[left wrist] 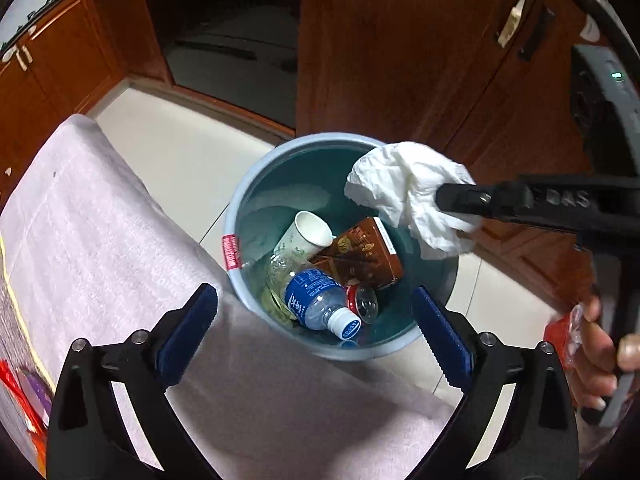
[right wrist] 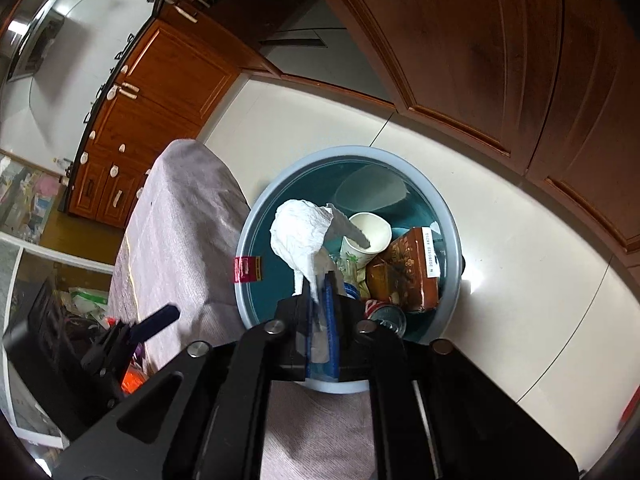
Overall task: Collect trash
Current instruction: 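Carry the bottle and tissue over the teal bin and open both tools, then move both open tools back over the trash on the table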
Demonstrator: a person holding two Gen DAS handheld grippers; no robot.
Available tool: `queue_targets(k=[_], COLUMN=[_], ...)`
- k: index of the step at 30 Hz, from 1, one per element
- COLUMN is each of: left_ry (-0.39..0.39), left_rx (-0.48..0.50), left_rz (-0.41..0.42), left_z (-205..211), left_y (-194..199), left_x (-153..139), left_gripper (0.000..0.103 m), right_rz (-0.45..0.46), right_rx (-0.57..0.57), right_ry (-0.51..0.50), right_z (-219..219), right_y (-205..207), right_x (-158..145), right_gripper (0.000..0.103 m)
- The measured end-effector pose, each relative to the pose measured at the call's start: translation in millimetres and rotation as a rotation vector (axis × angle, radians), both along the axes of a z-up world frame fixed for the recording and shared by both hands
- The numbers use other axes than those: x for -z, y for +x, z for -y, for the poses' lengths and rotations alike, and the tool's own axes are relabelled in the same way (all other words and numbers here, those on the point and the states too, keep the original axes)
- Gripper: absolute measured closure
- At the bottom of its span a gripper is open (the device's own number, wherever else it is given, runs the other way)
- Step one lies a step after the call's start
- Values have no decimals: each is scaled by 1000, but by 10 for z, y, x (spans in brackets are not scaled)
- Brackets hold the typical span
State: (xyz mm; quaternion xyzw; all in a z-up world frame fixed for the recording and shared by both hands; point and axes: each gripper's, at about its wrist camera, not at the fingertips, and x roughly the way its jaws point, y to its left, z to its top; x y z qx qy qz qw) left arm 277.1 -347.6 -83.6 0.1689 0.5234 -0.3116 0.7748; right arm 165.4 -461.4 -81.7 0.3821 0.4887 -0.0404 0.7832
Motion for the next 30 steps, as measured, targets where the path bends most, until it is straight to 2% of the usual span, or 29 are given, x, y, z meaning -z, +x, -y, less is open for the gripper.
queue_targets(k=[1, 2, 3, 4, 10, 14, 19, 30], left_ry=[-5, -12, -21, -26, -63, -70, -95, -139], left_rx=[-3, -8, -10, -12, -43, -55, -83, -188], left_rz=[1, 2, 3, 5, 15, 18, 19, 54], left_z=[-18, -51, -86, -113, -288, -403, -615, -1555], left_y=[-10, -17, -25, -34, -75, -160, -267, -577], left_x=[-31, -68, -107, -147, -330, -392, -494, -746], left_gripper=[5, 5, 5, 5, 4, 4, 4, 4], right_rz=[-3, 2, 11, 25, 3, -13, -10, 25], right_rx=[5, 10, 27, 42, 24, 15, -22, -165], right_ry=[-1, 3, 9, 2, -23, -61, -82, -121], right_z=[3, -3, -3, -13, -97, -191, -379, -1200], right_y=[7, 9, -5, -27, -46, -78, -125, -120], right_x=[0, -9, -27, -58, -126, -210, -324, -682], right_gripper=[75, 40, 28, 25, 25, 18, 18, 18])
